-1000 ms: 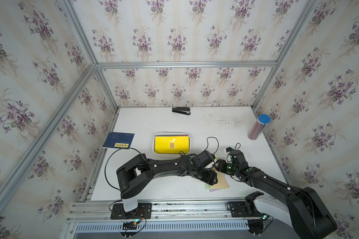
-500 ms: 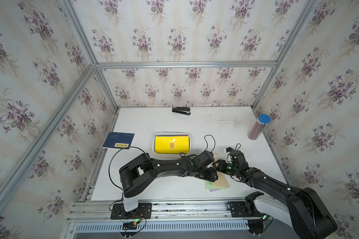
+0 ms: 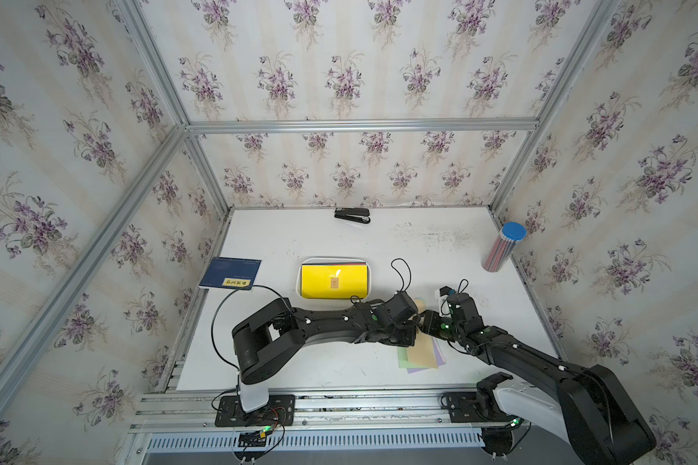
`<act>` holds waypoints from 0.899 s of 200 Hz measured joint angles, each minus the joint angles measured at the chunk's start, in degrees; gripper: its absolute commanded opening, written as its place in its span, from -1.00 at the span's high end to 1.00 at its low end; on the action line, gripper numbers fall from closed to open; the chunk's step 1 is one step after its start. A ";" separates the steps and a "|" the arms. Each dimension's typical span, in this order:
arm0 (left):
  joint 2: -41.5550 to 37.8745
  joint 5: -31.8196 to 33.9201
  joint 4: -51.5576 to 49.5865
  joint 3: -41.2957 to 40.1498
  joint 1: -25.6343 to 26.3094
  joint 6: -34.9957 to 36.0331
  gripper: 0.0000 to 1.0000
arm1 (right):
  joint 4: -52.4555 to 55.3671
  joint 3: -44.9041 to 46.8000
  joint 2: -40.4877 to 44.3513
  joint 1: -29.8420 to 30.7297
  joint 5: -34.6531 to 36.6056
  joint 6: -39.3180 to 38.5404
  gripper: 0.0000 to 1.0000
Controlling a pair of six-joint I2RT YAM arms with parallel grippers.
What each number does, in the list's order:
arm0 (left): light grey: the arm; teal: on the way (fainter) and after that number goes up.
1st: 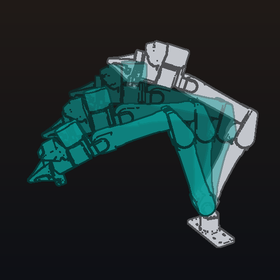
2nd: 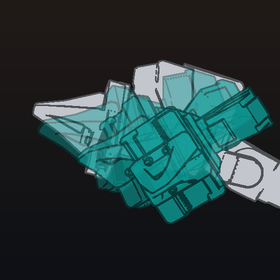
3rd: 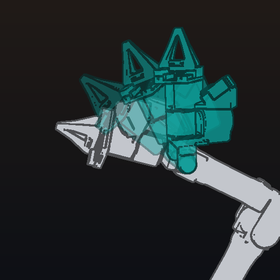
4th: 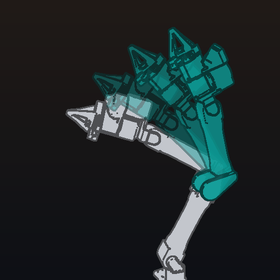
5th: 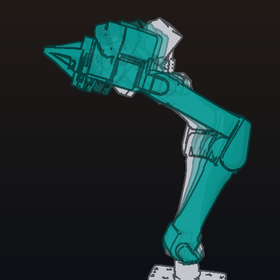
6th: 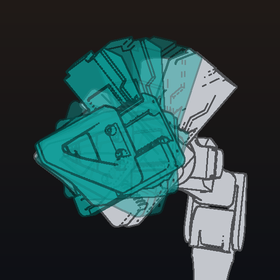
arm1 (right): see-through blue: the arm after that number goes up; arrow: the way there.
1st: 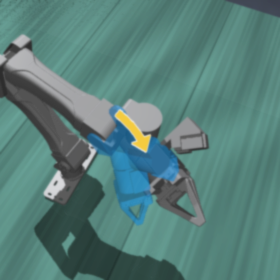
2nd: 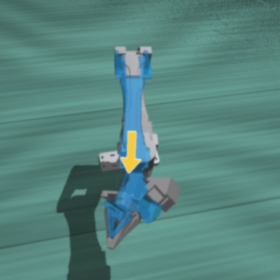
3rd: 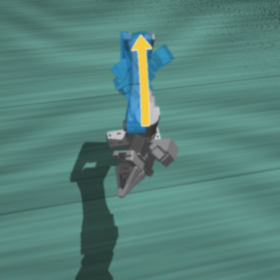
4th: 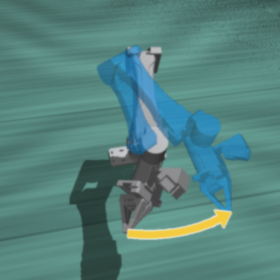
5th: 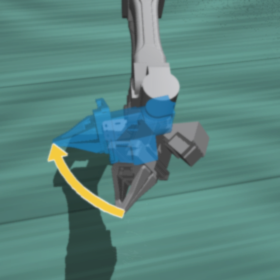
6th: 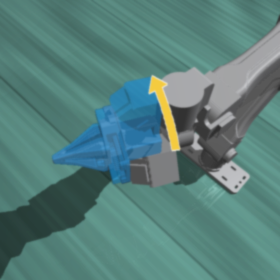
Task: Put the sealed envelopes into the storage box
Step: Pick up the envelope from the center of the board, then place the envelope in the storage box.
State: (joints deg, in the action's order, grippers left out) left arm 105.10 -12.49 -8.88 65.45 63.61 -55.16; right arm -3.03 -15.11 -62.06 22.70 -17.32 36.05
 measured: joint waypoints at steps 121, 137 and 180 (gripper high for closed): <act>-25.79 10.88 -29.73 9.79 -10.21 30.51 1.00 | 0.61 1.51 23.56 -1.16 4.90 -4.74 -0.18; -27.04 11.30 -35.58 14.67 -14.10 37.64 1.00 | -0.15 2.73 24.39 -1.25 4.90 -4.96 -0.18; -30.18 11.04 -46.49 19.41 -20.55 59.63 1.00 | -2.23 2.93 23.39 -1.29 4.83 -5.20 -0.18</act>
State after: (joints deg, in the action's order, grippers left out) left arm 74.91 -1.45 -55.37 84.86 43.07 4.47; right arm -5.26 -12.19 -38.68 21.41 -12.49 30.85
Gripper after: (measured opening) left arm 0.049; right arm 0.588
